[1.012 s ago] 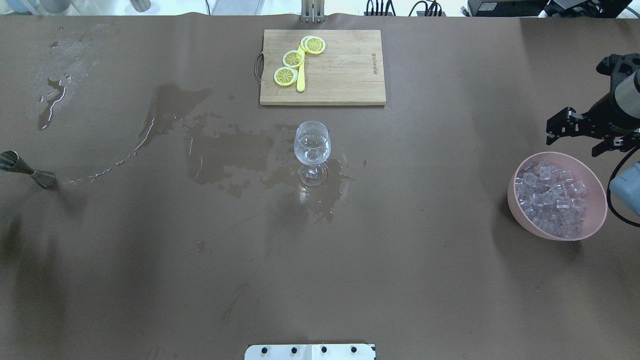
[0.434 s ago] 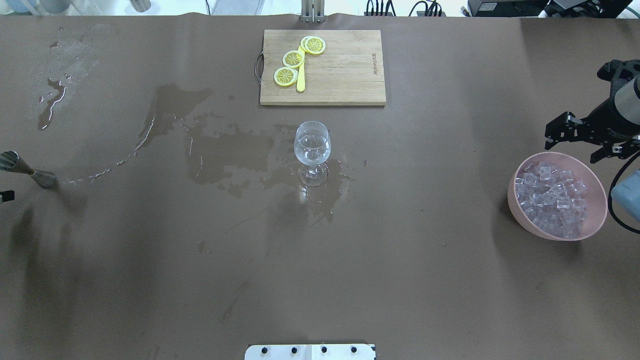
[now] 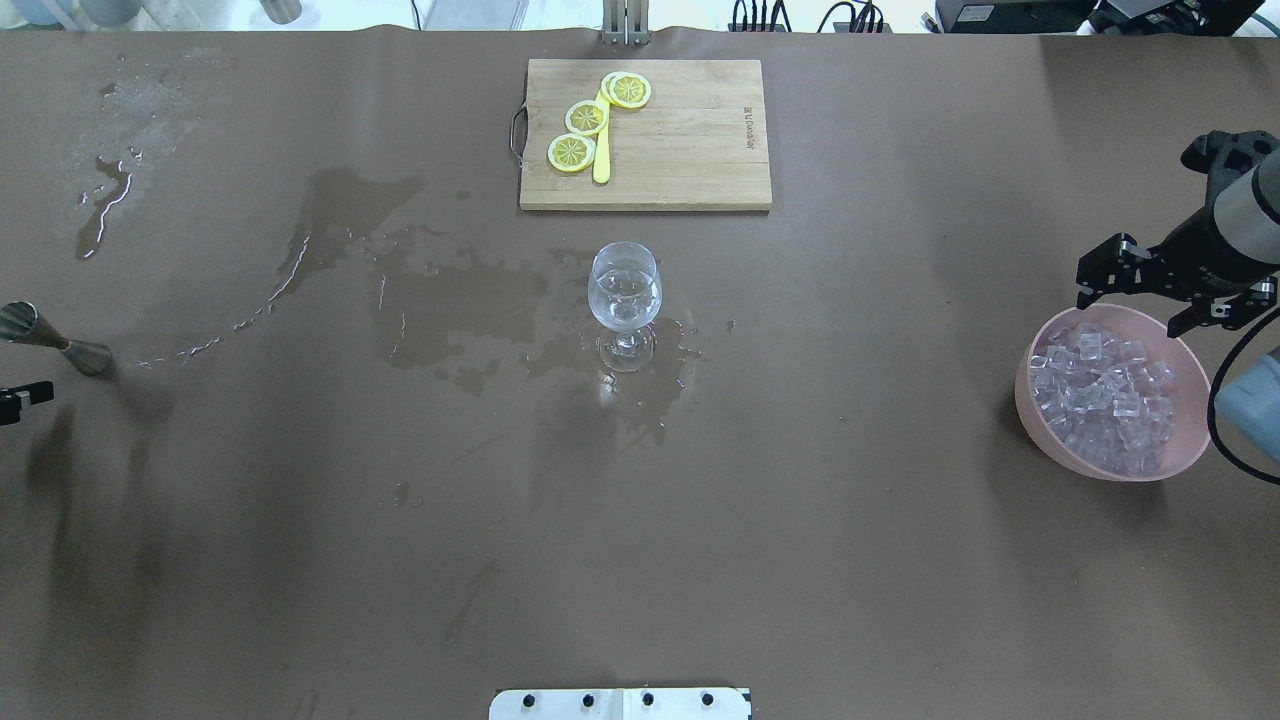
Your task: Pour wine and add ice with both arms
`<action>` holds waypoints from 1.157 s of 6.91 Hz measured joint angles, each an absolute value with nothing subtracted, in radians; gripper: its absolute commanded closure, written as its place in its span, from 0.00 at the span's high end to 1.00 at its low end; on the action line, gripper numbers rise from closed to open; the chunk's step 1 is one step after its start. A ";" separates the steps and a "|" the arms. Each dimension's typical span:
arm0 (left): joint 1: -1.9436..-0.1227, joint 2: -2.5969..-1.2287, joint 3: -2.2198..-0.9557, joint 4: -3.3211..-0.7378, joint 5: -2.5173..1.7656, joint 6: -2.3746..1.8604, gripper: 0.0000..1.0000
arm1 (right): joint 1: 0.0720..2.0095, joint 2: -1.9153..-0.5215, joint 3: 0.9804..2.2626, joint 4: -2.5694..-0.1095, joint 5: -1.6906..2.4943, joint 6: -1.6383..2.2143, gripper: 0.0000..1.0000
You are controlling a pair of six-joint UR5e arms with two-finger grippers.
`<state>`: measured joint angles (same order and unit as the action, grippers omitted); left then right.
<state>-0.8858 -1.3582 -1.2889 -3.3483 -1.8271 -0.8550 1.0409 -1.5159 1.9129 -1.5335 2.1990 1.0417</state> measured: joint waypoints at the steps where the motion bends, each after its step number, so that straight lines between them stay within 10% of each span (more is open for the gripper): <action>1: -0.867 -1.361 -1.278 -3.367 -1.774 -0.862 0.98 | 1.035 -1.517 1.913 -1.534 2.197 1.044 1.00; 8: -0.711 -1.392 -1.243 -3.412 -1.481 -0.924 0.85 | 1.016 -1.522 1.910 -1.533 2.195 1.049 0.98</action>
<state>-0.7107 -1.3921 -1.2427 -3.4119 -1.4808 -0.9245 1.0159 -1.5218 1.9096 -1.5330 2.1951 1.0489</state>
